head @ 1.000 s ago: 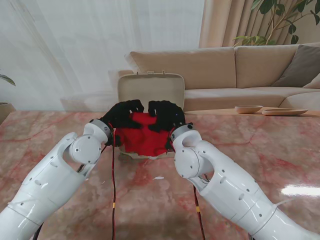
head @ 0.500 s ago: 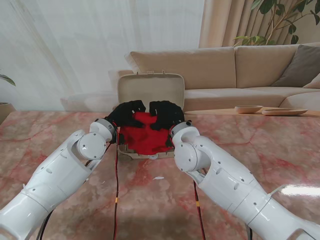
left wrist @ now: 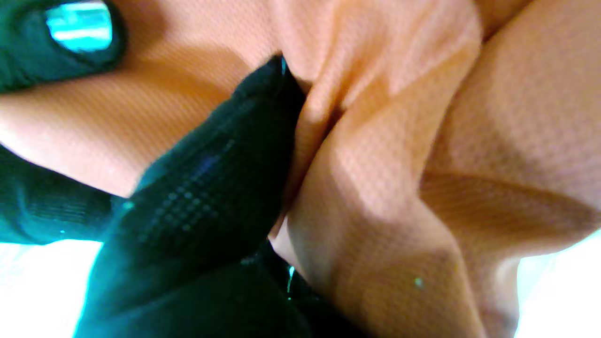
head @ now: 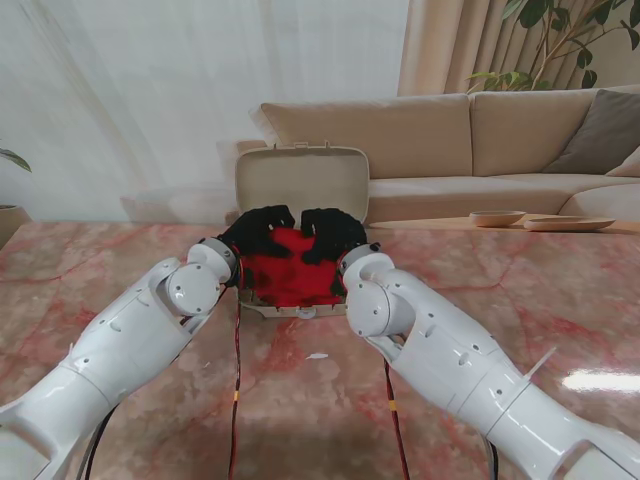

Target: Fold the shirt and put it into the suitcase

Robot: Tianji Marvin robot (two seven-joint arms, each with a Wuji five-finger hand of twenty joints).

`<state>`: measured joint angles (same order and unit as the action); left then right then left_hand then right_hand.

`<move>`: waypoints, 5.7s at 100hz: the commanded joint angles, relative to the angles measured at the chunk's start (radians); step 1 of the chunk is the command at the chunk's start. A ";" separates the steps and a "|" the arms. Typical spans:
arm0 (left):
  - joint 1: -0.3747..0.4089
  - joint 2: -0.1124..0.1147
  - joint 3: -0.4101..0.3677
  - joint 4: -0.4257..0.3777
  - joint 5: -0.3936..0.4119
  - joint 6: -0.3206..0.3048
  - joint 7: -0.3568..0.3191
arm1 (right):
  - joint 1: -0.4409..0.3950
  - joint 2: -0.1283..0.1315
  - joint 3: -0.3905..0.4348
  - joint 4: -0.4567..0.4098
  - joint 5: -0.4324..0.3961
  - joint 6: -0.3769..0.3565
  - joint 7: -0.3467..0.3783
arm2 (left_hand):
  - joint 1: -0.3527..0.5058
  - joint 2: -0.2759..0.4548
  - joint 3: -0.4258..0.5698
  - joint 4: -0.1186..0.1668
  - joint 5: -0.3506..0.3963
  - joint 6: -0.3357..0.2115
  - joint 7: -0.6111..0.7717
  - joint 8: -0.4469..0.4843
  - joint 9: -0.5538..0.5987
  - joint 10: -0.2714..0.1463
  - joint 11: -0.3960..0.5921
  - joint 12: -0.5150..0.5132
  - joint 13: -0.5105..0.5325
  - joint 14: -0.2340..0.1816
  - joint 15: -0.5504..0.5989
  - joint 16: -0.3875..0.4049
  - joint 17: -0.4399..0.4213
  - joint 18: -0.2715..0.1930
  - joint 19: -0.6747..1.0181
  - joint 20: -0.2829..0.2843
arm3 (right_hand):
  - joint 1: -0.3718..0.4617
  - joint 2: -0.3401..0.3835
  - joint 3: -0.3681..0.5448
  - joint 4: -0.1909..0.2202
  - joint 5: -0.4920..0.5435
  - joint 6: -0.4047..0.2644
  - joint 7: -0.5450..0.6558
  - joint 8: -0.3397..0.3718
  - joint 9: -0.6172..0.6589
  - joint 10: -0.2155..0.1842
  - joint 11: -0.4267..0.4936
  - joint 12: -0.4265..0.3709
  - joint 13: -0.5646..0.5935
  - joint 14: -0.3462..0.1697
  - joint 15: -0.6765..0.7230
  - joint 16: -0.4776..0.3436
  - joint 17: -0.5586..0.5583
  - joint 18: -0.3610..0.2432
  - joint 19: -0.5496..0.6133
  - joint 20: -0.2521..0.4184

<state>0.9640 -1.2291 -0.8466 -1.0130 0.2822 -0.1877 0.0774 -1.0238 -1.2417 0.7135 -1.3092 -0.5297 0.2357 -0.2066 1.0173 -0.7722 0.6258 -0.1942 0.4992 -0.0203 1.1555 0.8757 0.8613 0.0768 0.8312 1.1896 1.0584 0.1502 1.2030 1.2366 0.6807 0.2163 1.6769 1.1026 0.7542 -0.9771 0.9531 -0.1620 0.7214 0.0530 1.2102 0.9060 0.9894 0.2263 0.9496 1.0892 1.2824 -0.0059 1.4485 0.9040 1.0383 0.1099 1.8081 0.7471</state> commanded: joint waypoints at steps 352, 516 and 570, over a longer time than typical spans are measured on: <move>0.137 0.126 -0.074 -0.252 0.282 0.117 -0.223 | -0.043 0.013 -0.006 0.063 -0.039 -0.045 0.008 | 0.056 0.590 -0.641 0.147 -0.108 0.208 -0.957 -0.557 -0.412 0.183 -0.487 -0.742 -0.614 0.185 -0.751 -0.493 -0.604 0.154 -0.671 -0.222 | -0.198 0.301 -0.087 0.117 -0.022 0.190 -0.872 -0.165 -0.457 0.087 -0.465 -0.558 -0.745 0.266 -1.142 -0.456 -0.841 0.167 -0.846 -0.130; 0.476 0.147 -0.397 -0.586 0.244 0.344 -0.282 | -0.163 0.071 0.196 0.002 -0.119 -0.013 0.033 | 0.044 0.688 -0.658 0.142 -0.030 0.252 -0.957 -0.549 -0.377 0.206 -0.508 -0.750 -0.593 0.214 -0.736 -0.491 -0.590 0.161 -0.643 -0.231 | -0.212 0.480 -0.235 0.134 -0.018 0.196 -0.875 -0.175 -0.440 0.090 -0.492 -0.561 -0.728 0.270 -1.136 -0.440 -0.859 0.174 -0.852 -0.152; 0.516 0.139 -0.423 -0.559 0.142 0.467 -0.294 | -0.153 0.079 0.198 0.086 -0.104 0.060 0.080 | -0.015 0.736 -0.672 0.133 0.011 0.344 -1.031 -0.579 -0.384 0.222 -0.520 -0.748 -0.615 0.245 -0.725 -0.477 -0.627 0.170 -0.654 -0.232 | -0.224 0.519 -0.310 0.140 -0.016 0.212 -0.887 -0.183 -0.453 0.105 -0.513 -0.561 -0.739 0.284 -1.128 -0.428 -0.865 0.179 -0.849 -0.136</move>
<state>1.4826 -1.0869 -1.2769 -1.5908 0.4307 0.2681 -0.2087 -1.1715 -1.1670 0.9145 -1.2431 -0.6388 0.2844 -0.1467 1.0242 -0.0913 -0.0056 -0.0680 0.4906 0.2939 0.1473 0.3061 0.4703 0.2790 0.3350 0.4497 0.4601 0.3622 0.4551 0.7468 0.0742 0.3640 1.0244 0.8732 0.5434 -0.4773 0.6633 -0.0700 0.6992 0.2532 0.3366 0.7321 0.5601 0.3132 0.4540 0.5165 0.5255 0.2624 0.3109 0.4498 0.1906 0.2973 0.9694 0.6126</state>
